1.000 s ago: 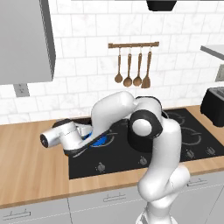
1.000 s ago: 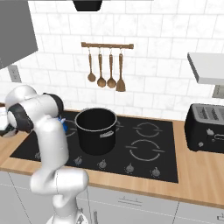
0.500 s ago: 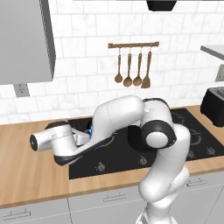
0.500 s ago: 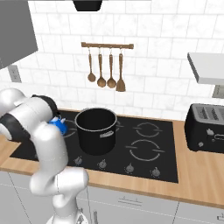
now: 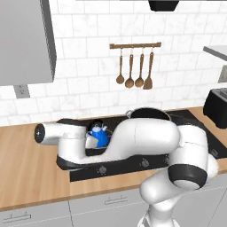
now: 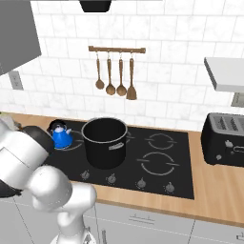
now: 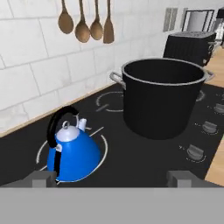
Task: Pick the kettle from the counter and place it on a stove burner. Then turn the burner on.
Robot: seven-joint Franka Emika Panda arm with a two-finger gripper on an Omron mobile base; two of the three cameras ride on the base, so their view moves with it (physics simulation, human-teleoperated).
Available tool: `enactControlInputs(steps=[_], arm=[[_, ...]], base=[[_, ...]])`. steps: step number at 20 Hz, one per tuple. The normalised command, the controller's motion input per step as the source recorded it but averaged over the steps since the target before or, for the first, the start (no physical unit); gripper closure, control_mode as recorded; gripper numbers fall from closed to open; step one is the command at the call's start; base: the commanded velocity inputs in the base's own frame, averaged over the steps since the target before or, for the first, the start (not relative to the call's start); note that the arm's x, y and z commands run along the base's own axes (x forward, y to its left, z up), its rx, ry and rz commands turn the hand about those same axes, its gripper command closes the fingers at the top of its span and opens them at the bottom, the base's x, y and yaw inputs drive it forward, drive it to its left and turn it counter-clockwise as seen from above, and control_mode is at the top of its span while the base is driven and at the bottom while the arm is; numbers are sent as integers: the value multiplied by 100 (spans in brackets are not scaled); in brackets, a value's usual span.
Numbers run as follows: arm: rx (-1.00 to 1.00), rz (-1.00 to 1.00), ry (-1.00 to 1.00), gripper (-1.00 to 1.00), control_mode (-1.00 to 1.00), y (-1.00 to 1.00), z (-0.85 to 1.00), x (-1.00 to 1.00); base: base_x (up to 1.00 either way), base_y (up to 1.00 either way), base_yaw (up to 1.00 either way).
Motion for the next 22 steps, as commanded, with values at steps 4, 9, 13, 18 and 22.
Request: enactControlInputs(steps=[4, 9, 13, 18, 22], arm=[[16, 14, 31, -100, -100, -25, 40, -19], [2, 24, 33, -100, -100, -37, -14, -49], [0, 25, 25, -100, -100, -38, -26, -46], [0, 25, 27, -100, -100, -30, 0, -41], [0, 20, 33, -100, -100, -6, -5, -15]], base=[[0, 0, 0], [0, 0, 0], [0, 0, 0], [0, 0, 0], [0, 0, 0]])
